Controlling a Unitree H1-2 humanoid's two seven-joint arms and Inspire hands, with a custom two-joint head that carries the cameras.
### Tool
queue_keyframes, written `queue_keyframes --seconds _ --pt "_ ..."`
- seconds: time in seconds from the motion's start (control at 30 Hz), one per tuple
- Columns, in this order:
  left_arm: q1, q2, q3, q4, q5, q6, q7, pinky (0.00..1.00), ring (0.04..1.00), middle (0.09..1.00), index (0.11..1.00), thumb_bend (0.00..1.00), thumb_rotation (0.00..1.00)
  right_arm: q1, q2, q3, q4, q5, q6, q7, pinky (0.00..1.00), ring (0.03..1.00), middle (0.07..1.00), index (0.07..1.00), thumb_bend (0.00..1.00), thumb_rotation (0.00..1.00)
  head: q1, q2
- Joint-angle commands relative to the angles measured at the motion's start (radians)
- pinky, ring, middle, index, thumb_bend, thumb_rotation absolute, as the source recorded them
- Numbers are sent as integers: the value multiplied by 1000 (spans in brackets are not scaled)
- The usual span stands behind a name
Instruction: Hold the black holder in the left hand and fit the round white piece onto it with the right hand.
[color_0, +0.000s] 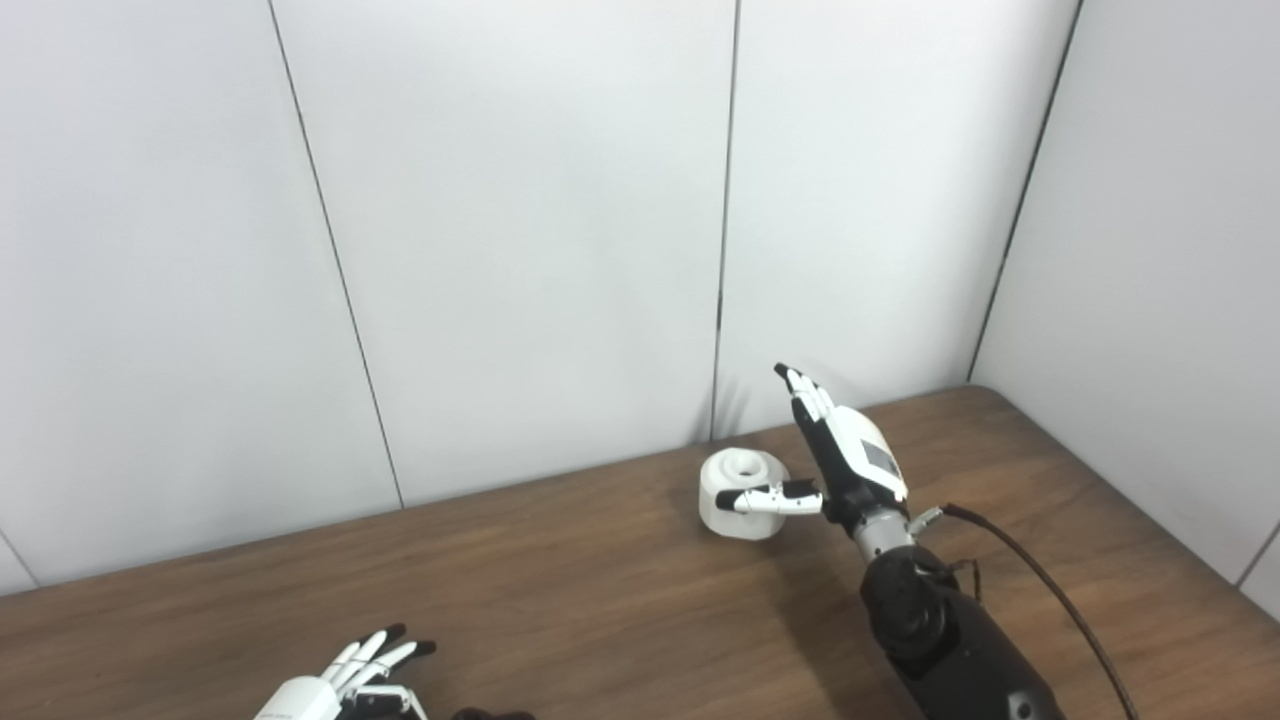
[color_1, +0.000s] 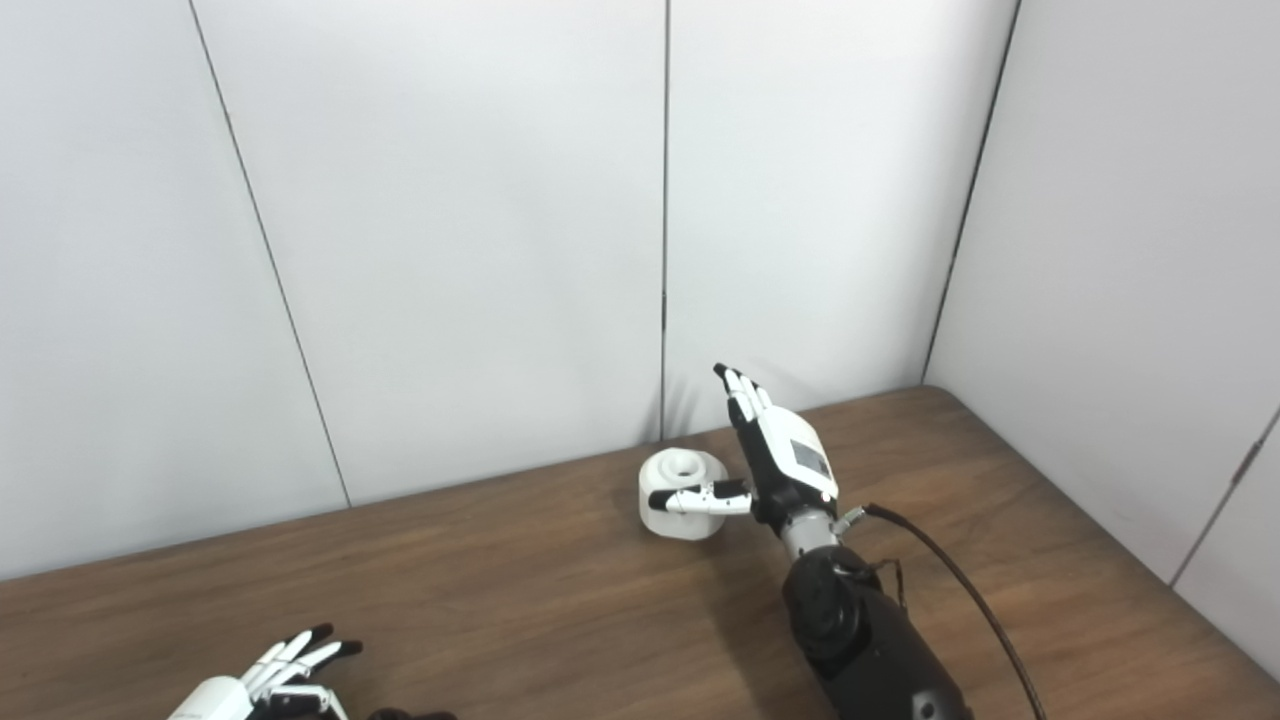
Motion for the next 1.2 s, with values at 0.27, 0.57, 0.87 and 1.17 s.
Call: queue_keyframes --seconds 0.27,0.57,0.87,1.17 --pt "23 13 -28 16 46 12 -53 1000 1000 915 481 518 48 -40 -18 -19 -27 17 -40 -15 359 435 486 486 520 0 -4 0" --pt "19 15 -29 19 51 6 -51 1000 1000 917 481 518 48 -23 -45 3 -62 -3 -13 32 512 663 760 717 857 166 -7 0" --pt "19 14 -27 22 43 7 -53 1000 1000 915 481 518 48 -6 -60 27 -85 -69 15 56 718 992 999 997 943 564 -9 0" --pt "13 13 -29 36 47 -2 -46 1000 1000 917 481 518 49 3 -103 96 -112 -228 87 84 782 1000 1000 1000 945 732 -11 0"
